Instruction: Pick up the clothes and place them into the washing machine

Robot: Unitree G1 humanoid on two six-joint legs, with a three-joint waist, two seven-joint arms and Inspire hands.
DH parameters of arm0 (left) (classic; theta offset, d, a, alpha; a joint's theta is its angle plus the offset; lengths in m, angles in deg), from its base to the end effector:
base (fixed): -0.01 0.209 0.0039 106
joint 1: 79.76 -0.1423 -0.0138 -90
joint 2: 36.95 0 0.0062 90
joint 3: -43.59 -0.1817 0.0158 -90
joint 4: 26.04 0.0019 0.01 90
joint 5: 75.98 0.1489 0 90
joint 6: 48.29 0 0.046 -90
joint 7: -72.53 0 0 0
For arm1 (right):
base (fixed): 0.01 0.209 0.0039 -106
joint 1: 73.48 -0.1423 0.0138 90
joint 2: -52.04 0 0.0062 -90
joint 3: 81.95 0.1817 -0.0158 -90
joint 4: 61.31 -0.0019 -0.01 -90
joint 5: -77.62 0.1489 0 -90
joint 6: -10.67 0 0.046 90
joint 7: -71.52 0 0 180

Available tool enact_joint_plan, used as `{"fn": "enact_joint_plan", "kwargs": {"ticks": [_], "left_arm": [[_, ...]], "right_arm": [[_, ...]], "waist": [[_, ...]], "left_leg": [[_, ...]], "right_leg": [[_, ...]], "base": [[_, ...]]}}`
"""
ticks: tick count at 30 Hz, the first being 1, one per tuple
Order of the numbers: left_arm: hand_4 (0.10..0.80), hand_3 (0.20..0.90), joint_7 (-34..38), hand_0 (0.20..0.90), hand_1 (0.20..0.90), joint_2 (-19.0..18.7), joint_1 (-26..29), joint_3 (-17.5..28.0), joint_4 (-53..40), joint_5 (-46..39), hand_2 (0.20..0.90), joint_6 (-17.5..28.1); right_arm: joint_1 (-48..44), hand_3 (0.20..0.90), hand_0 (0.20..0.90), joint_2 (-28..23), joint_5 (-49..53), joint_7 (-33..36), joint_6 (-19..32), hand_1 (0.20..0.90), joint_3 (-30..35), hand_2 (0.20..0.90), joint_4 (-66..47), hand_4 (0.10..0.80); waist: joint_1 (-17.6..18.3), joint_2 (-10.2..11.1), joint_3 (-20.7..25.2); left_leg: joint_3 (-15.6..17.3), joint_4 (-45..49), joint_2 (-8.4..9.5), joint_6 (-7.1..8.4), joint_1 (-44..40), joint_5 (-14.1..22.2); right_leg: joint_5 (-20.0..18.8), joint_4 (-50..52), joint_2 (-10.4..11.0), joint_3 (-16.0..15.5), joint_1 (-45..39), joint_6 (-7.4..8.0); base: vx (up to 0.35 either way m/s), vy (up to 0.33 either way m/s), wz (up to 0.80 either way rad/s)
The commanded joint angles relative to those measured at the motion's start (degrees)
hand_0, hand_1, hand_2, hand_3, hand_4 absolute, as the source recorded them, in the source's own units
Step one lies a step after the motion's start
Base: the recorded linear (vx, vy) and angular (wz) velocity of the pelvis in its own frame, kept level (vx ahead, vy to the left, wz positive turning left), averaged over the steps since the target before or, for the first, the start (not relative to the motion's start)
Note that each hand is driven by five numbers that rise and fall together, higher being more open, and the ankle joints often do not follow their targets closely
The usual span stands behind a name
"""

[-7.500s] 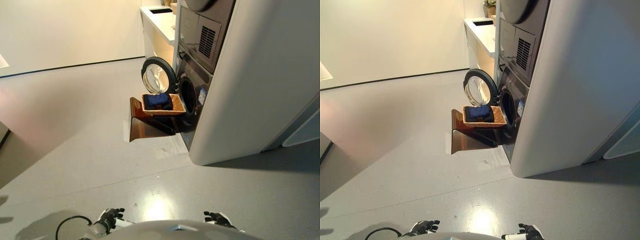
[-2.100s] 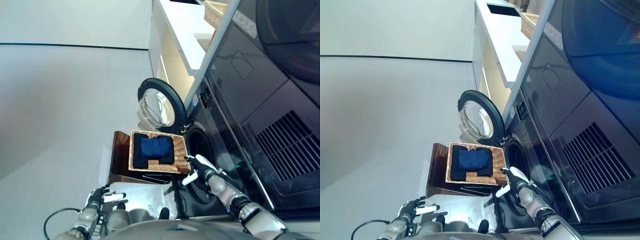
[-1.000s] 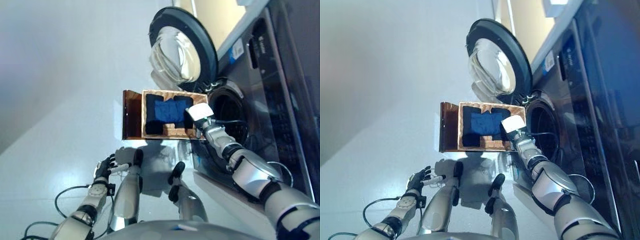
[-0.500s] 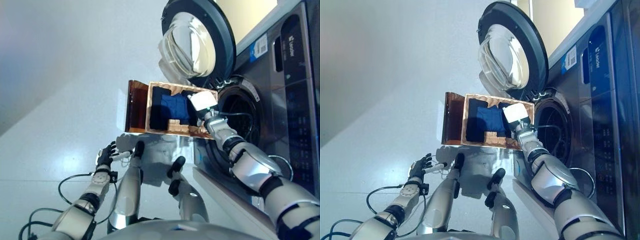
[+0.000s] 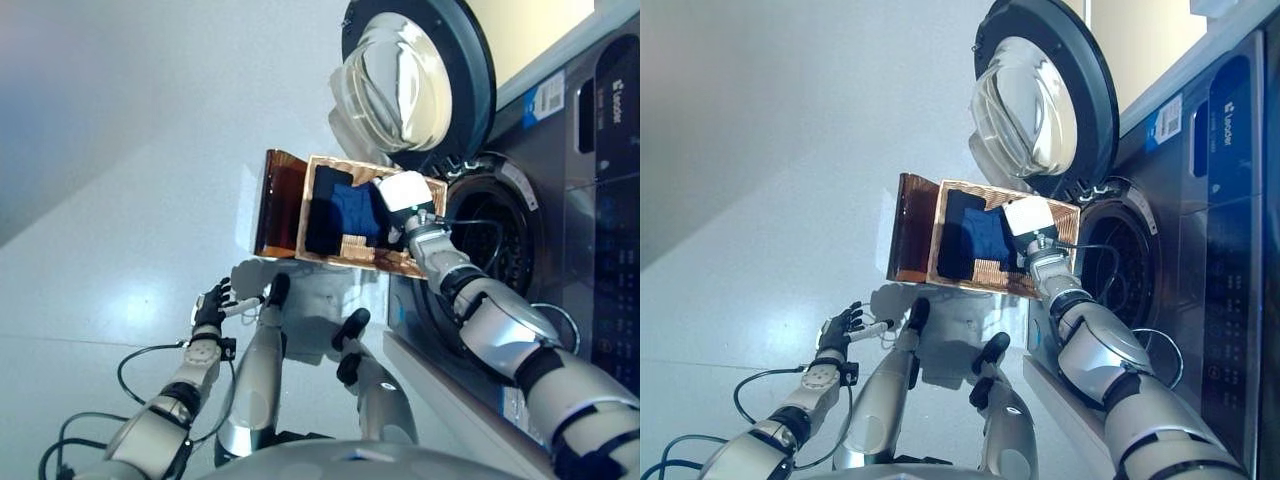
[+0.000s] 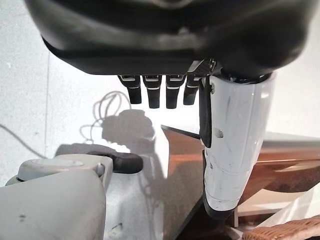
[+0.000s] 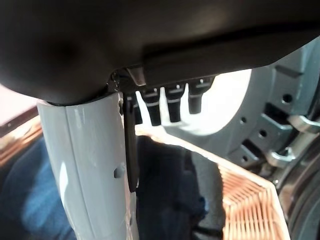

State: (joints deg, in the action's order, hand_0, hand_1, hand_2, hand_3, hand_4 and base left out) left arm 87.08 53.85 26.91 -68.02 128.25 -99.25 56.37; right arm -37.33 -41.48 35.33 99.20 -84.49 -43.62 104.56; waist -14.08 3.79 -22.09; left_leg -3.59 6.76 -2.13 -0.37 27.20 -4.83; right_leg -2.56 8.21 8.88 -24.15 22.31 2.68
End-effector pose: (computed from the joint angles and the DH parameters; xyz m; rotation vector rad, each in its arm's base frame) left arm 0.2015 0.1981 -0.0734 0.1955 0.5971 0.2186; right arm 0.3385 -0.1848 0.0530 -1.8860 -0.0584 0.0531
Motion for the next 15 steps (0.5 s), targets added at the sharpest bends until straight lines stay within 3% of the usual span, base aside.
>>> {"fn": "enact_joint_plan", "kwargs": {"ticks": [1, 8, 9, 10, 11, 12, 15], "left_arm": [[0.8, 0.9, 2.02, 0.9, 0.9, -1.6, 0.27, -1.09, -2.43, -0.69, 0.9, 3.07], [0.8, 0.9, 2.12, 0.9, 0.9, -1.5, 0.56, -1.14, -2.23, -0.87, 0.9, 3.21], [0.8, 0.9, 2.11, 0.9, 0.9, -1.49, 0.58, -1.23, -2.29, -0.83, 0.9, 3.25], [0.8, 0.9, 2.12, 0.9, 0.9, -1.51, 0.56, -1.25, -2.48, -0.89, 0.9, 3.28], [0.8, 0.9, 2.26, 0.9, 0.9, -1.52, 0.53, -1.32, -3.57, -1.09, 0.9, 3.48], [0.8, 0.9, 2.27, 0.9, 0.9, -1.52, 0.53, -1.33, -3.59, -1.09, 0.9, 3.46], [0.8, 0.9, 2.26, 0.9, 0.9, -1.84, 0.97, -1.23, -3.9, -1.19, 0.9, 3.45]], "right_arm": [[-6.73, 0.9, 0.9, -2.57, 1.48, 3.89, -2.22, 0.9, 0.17, 0.9, 1.06, 0.8], [-6.76, 0.9, 0.9, -2.49, 1.76, 3.82, -2.29, 0.9, 0.25, 0.9, 2.34, 0.8], [-6.72, 0.68, 0.68, -2.6, 1.77, 3.78, -2.28, 0.68, 0.31, 0.68, 2.38, 0.643], [-6.77, 0.546, 0.546, -2.68, 1.81, 3.83, -2.3, 0.546, 0.31, 0.546, 2.42, 0.547], [-6.76, 0.269, 0.269, -2.94, 2.05, 4.05, -2.33, 0.269, 0.55, 0.269, 2.4, 0.349], [-6.75, 0.2, 0.2, -2.95, 2.05, 4.05, -2.33, 0.2, 0.56, 0.2, 2.39, 0.3], [-7.43, 0.2, 0.2, -4.05, 2.48, 4.05, -2.55, 0.2, 0.98, 0.2, 3.26, 0.3]], "waist": [[-1.39, -0.96, -0.01], [-1.63, -1.4, -0.56], [-1.6, -1.52, -0.69], [-1.59, -1.67, -0.78], [-1.63, -2.02, -1.08], [-1.63, -2.03, -1.06], [-1.86, -3.03, -1.74]], "left_leg": [[-0.28, 3.8, 0.87, 4.25, 3.11, 2.73], [-0.61, 3.83, 0.88, 4.48, 3.93, 2.28], [-0.62, 3.87, 0.85, 4.53, 4.03, 2.23], [-0.61, 3.89, 0.86, 4.57, 4.13, 2.19], [-0.67, 4.04, 0.93, 4.61, 4.55, 2.13], [-0.68, 4.06, 0.94, 4.61, 4.58, 2.13], [-0.98, 4.87, 1.33, 4.68, 6.01, 2.08]], "right_leg": [[4.75, 4.41, 1.03, 1.74, -1.87, 3.17], [5.02, 5.05, 1.18, 0.94, -1.2, 3.13], [5.09, 5.26, 1.27, 0.8, -1.05, 3.12], [5.14, 5.41, 1.34, 0.72, -0.92, 3.1], [5.28, 5.85, 1.52, 0.61, -0.51, 3.09], [5.29, 5.88, 1.53, 0.6, -0.48, 3.09], [5.9, 7.59, 2.04, 0.13, 0.93, 2.98]], "base": [[0.068, -0.038, 0.1], [-0.003, -0.006, 0.05], [-0.01, -0.002, 0.07], [-0.021, -0.004, 0.05], [0.0, 0.0, 0.0], [-0.035, -0.005, 0.03], [-0.023, 0.001, 0.06]]}}
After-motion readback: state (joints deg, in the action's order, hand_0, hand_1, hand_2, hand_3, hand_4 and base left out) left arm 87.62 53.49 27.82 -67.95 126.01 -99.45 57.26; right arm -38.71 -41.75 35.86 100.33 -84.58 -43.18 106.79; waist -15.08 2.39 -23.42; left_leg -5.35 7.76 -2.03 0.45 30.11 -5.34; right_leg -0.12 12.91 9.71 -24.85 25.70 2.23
